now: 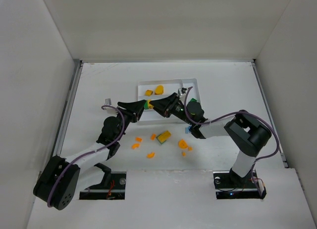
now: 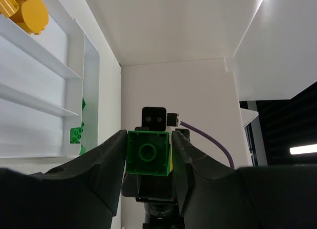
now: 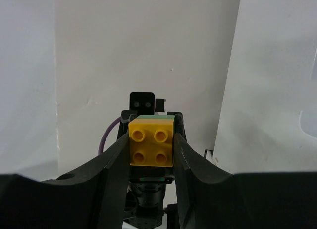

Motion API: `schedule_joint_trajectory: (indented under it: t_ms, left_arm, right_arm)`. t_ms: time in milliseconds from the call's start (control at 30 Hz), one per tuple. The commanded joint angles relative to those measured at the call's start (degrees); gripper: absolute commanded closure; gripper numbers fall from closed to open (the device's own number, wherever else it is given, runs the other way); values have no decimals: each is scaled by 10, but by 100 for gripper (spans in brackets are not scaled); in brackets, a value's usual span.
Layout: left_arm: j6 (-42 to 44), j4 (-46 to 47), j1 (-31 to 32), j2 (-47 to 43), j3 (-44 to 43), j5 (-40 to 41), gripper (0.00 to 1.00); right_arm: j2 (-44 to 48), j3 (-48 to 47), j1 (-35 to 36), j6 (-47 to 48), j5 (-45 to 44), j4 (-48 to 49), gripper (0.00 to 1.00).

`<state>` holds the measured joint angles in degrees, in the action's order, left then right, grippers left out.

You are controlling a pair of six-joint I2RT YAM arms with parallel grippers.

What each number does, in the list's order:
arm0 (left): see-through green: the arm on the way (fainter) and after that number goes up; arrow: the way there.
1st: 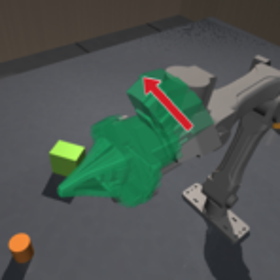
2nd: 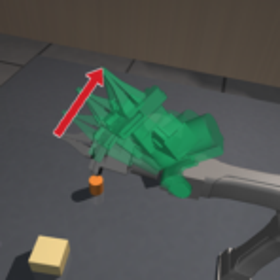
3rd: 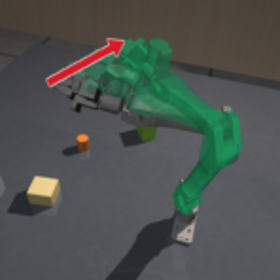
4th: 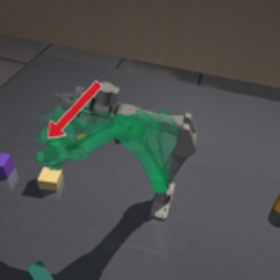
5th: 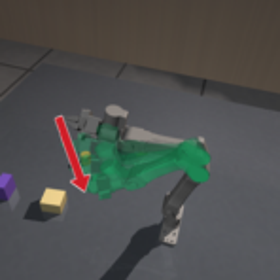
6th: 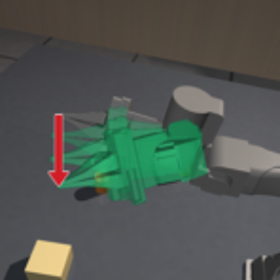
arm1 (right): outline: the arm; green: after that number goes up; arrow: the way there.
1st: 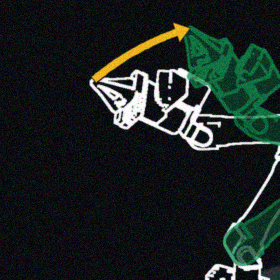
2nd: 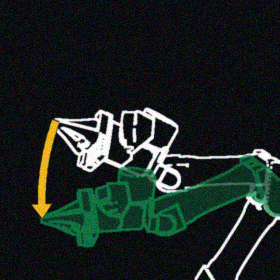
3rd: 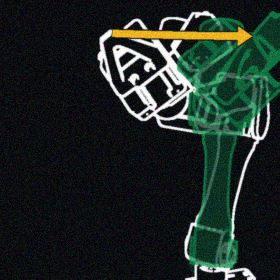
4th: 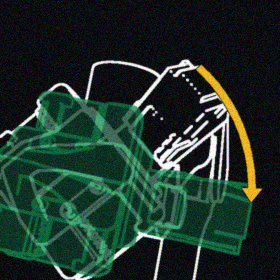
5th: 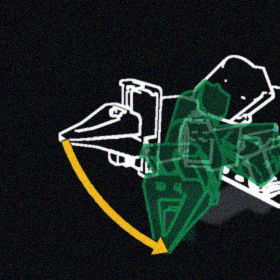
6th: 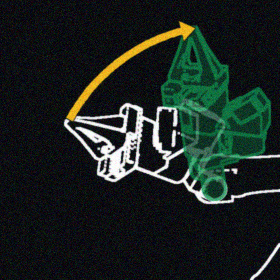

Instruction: Sort the legos into containers by color

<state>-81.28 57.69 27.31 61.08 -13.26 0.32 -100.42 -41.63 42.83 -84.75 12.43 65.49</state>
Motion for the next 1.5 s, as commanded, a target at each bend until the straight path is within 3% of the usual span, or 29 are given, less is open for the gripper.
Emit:
schedule_joint_trajectory:
  t_ms: [0, 1100, 1300, 1467]
  left_arm:
    - [-10, 64, 0, 4, -26, -6, 62]
    - [-28, 127, 3, 68, -24, -4, 61]
    - [-20, 126, -2, 61, -21, -4, 75]
    - [-10, 119, -12, 53, -23, -15, 80]
  right_arm:
    - [-15, -20, 3, -12, 9, 46, 73]
    - [-62, -44, -4, -34, 13, 67, 73]
    - [-64, -39, -9, -34, 11, 68, 73]
    - [-65, -27, -21, -33, 11, 77, 73]
